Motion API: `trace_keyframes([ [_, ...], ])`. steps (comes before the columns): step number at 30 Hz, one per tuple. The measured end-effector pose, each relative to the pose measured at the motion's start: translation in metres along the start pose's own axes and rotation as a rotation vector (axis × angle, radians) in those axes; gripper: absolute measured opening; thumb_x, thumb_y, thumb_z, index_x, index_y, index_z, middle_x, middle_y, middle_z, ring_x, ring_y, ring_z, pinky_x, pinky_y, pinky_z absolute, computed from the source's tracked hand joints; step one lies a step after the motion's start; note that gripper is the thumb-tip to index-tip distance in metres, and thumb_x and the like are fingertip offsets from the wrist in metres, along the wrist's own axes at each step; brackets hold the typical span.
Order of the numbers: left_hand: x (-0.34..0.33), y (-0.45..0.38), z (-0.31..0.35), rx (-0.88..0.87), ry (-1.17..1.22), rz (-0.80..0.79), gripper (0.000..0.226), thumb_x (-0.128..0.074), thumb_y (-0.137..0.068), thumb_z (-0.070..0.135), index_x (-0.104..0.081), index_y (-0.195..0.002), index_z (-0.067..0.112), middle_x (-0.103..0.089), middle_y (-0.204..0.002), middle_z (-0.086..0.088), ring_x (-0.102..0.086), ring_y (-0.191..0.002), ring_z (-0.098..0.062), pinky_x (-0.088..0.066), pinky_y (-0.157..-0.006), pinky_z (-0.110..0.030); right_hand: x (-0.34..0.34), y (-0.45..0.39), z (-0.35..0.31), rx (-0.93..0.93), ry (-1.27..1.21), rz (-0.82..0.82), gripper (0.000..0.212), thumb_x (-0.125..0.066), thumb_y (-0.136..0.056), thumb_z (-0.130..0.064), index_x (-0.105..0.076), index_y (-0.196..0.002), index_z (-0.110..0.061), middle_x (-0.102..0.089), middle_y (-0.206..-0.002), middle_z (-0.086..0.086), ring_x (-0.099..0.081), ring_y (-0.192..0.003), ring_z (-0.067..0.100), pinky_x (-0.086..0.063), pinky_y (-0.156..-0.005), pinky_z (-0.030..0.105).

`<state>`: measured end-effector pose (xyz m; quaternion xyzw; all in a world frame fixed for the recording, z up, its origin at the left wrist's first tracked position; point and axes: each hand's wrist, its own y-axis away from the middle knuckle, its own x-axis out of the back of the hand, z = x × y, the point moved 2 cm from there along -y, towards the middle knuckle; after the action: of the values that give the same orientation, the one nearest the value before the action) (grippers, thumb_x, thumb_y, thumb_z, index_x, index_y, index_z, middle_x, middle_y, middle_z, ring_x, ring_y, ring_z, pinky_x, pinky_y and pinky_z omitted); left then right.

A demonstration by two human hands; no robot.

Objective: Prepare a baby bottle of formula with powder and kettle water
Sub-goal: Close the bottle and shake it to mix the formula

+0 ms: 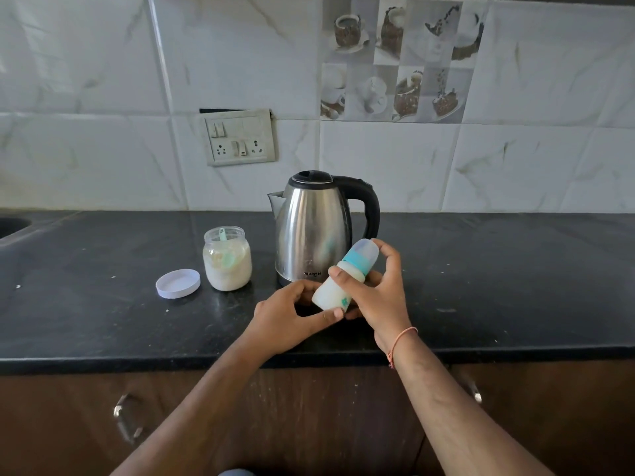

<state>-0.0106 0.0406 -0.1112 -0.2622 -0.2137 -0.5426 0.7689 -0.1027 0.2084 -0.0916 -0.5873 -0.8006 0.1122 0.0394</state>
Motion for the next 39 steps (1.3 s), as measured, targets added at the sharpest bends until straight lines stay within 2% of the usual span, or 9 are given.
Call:
trace_keyframes([
  [4, 0.004, 0.002, -0.002, 0.0, 0.053, -0.051, 0.076, -0.067, -0.069, 0.097, -0.066, -0.129, 0.05, -0.075, -0.118, 0.03, -0.068, -0.119, 0.002, -0.049, -0.117, -0.048, -0.002, -0.001, 0.001, -0.006, 0.055, -0.053, 0.076, -0.086, -0.088, -0.048, -0.039, -0.147, -0.053, -0.07, -0.125, -0.004, -0.075, -0.108, 0.023, -0.068, -0.068, 0.036],
  [8, 0.014, 0.012, 0.004, 0.033, 0.302, -0.141, 0.054, -0.064, -0.096, 0.066, -0.072, -0.134, 0.029, -0.08, -0.12, 0.008, -0.073, -0.117, -0.011, -0.055, -0.113, -0.041, 0.001, -0.002, 0.001, -0.037, -0.091, -0.227, 0.058, -0.072, -0.102, -0.04, -0.04, -0.149, -0.052, -0.077, -0.12, 0.011, -0.078, -0.097, 0.029, -0.059, -0.061, 0.034],
  [13, 0.021, 0.013, -0.003, 0.041, 0.363, -0.212, 0.056, -0.059, -0.097, 0.068, -0.076, -0.131, 0.027, -0.076, -0.128, -0.004, -0.067, -0.129, -0.022, -0.049, -0.119, -0.044, 0.004, 0.001, 0.002, -0.075, -0.207, -0.392, 0.076, -0.075, -0.101, -0.02, -0.033, -0.157, -0.047, -0.077, -0.124, 0.016, -0.076, -0.111, 0.032, -0.062, -0.071, 0.037],
  [20, 0.015, 0.014, 0.003, 0.032, 0.268, -0.194, 0.046, -0.044, -0.107, 0.058, -0.068, -0.137, 0.033, -0.077, -0.127, 0.008, -0.068, -0.124, -0.006, -0.048, -0.119, -0.036, 0.003, -0.003, 0.001, -0.115, -0.276, -0.381, 0.105, -0.079, -0.093, -0.011, -0.016, -0.163, -0.059, -0.065, -0.136, 0.014, -0.074, -0.12, 0.036, -0.066, -0.087, 0.054],
  [25, 0.009, 0.013, 0.005, -0.027, 0.172, -0.105, 0.082, -0.061, -0.09, 0.066, -0.044, -0.163, 0.032, -0.073, -0.132, 0.024, -0.063, -0.13, 0.003, -0.046, -0.122, -0.033, 0.022, -0.017, 0.004, -0.119, -0.568, 0.064, 0.085, -0.08, -0.097, -0.017, -0.033, -0.156, -0.055, -0.061, -0.143, 0.011, -0.074, -0.119, 0.039, -0.066, -0.08, 0.054],
  [30, 0.008, 0.015, 0.0, -0.12, 0.004, -0.04, 0.112, -0.07, -0.075, 0.089, -0.038, -0.166, 0.032, -0.058, -0.145, 0.03, -0.05, -0.142, 0.002, -0.043, -0.122, -0.032, 0.017, -0.013, 0.001, -0.121, -0.348, -0.196, 0.074, -0.083, -0.09, -0.011, -0.049, -0.146, -0.046, -0.063, -0.14, 0.015, -0.073, -0.121, 0.037, -0.067, -0.083, 0.054],
  [34, 0.009, 0.016, 0.001, -0.102, -0.043, -0.013, 0.125, -0.065, -0.064, 0.101, -0.036, -0.166, 0.036, -0.05, -0.152, 0.031, -0.039, -0.148, 0.0, -0.04, -0.122, -0.032, 0.026, -0.023, 0.007, -0.096, -0.761, 0.29, 0.073, -0.08, -0.097, -0.016, -0.038, -0.152, -0.04, -0.058, -0.144, 0.01, -0.072, -0.121, 0.038, -0.068, -0.078, 0.053],
  [37, 0.007, 0.017, 0.002, -0.088, -0.077, -0.023, 0.12, -0.072, -0.068, 0.092, -0.035, -0.167, 0.035, -0.047, -0.153, 0.03, -0.037, -0.15, -0.002, -0.039, -0.124, -0.034, 0.017, -0.015, 0.003, -0.119, -0.452, -0.034, 0.071, -0.08, -0.096, -0.012, -0.042, -0.148, -0.042, -0.06, -0.139, 0.012, -0.073, -0.118, 0.035, -0.068, -0.08, 0.054],
  [39, 0.007, 0.016, 0.003, -0.09, -0.092, -0.022, 0.118, -0.073, -0.069, 0.088, -0.035, -0.167, 0.035, -0.047, -0.153, 0.029, -0.037, -0.149, -0.002, -0.038, -0.123, -0.032, 0.011, -0.012, 0.001, -0.09, -0.361, -0.072, 0.074, -0.082, -0.093, -0.01, -0.044, -0.148, -0.041, -0.061, -0.136, 0.01, -0.073, -0.119, 0.034, -0.068, -0.082, 0.053],
])
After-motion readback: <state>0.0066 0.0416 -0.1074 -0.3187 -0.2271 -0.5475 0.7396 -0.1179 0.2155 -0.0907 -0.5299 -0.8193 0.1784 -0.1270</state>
